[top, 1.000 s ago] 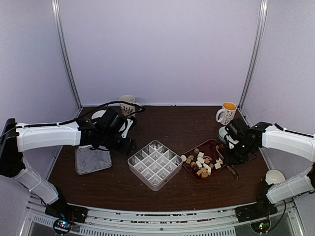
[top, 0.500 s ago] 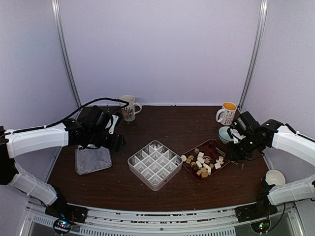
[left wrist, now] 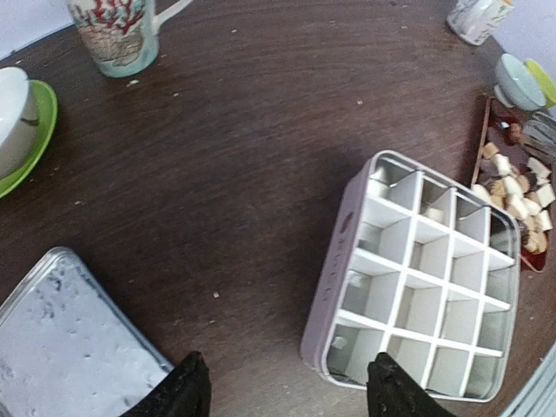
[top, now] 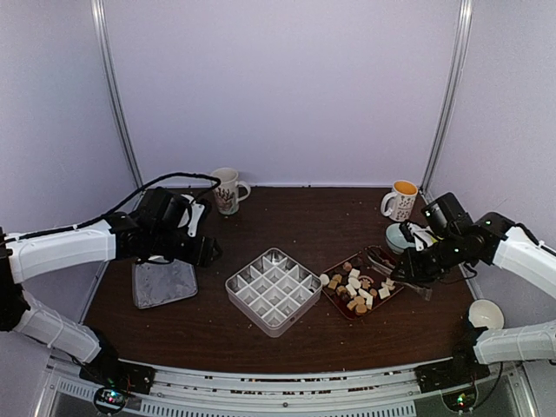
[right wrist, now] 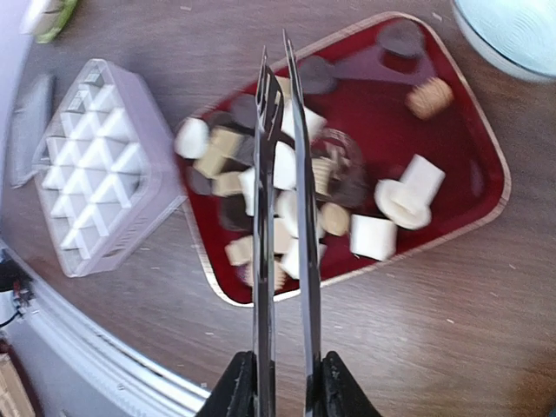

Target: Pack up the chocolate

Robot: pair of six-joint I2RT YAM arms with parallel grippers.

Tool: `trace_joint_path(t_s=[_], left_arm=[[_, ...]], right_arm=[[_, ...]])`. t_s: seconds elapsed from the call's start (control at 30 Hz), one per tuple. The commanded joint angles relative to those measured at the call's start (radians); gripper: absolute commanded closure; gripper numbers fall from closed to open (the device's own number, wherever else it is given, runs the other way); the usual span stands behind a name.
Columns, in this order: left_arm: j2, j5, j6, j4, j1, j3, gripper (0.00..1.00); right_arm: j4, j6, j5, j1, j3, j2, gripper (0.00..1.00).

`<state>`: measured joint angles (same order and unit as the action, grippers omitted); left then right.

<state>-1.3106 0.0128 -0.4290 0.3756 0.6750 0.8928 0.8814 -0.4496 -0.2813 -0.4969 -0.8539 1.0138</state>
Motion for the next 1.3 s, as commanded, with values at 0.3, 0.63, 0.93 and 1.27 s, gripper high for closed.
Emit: trace_joint_path(t_s=[0.3,0.63,0.93,1.27], left_arm=[[-0.077,0.039,0.658,-0.363,0.380,0.138,0.15],[-0.220,0.174,0.987,-0.460,0.440,0.213,0.02],[-0.322,0.198,1.097,-0.357,0.446,0.314,0.02],[-0.405,0.242,1.163,-0.247,0.460,0.413,0.43]], right_arm=[[-0.226,-0.005,-0.300,-0.094,-0.099,0.026,0.78],[-0.255,-0.052,-0.350,-0.221,-0.172,0.092,0.79],[-0.229,-0.051,-0.390,-0.252,-0.186,0.092,0.79],[-0.219,-0.045,-0.406,-0.256,-0.187,0.097,0.78]])
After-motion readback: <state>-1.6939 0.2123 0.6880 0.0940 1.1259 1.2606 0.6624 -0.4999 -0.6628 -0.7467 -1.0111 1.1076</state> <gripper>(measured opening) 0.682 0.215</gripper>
